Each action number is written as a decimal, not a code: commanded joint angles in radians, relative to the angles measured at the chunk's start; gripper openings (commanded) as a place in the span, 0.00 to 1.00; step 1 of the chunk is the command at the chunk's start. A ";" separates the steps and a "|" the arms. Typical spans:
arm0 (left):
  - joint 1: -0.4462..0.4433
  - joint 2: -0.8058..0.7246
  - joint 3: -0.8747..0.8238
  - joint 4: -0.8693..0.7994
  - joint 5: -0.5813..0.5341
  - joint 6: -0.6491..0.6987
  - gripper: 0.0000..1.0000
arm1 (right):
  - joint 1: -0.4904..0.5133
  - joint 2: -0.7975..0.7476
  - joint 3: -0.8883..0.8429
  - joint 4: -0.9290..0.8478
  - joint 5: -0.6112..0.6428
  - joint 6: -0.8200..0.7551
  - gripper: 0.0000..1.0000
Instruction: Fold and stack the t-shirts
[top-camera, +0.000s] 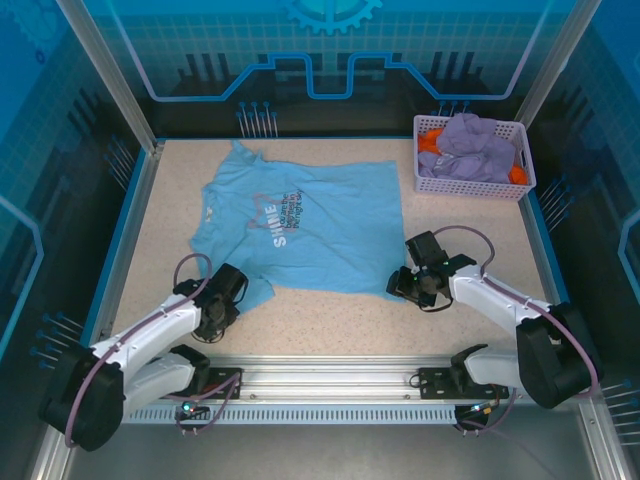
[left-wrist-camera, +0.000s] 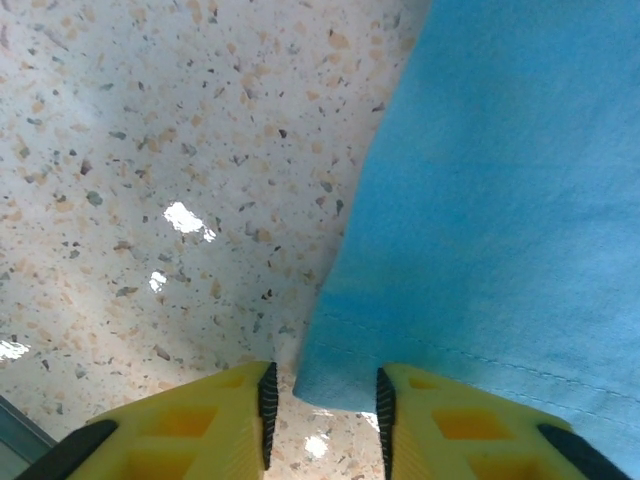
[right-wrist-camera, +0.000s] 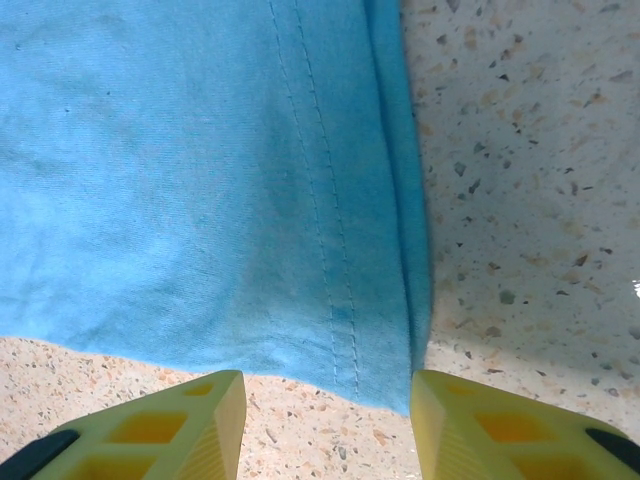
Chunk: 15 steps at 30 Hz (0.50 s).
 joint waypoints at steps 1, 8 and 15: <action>-0.014 0.011 0.025 -0.033 -0.044 -0.026 0.28 | -0.014 0.002 0.003 0.002 -0.010 0.001 0.48; -0.028 -0.011 0.012 -0.024 -0.062 -0.034 0.23 | -0.017 0.012 -0.009 0.010 -0.013 0.011 0.48; -0.052 0.021 0.023 -0.020 -0.083 -0.039 0.19 | -0.016 0.026 -0.009 0.002 -0.010 0.021 0.48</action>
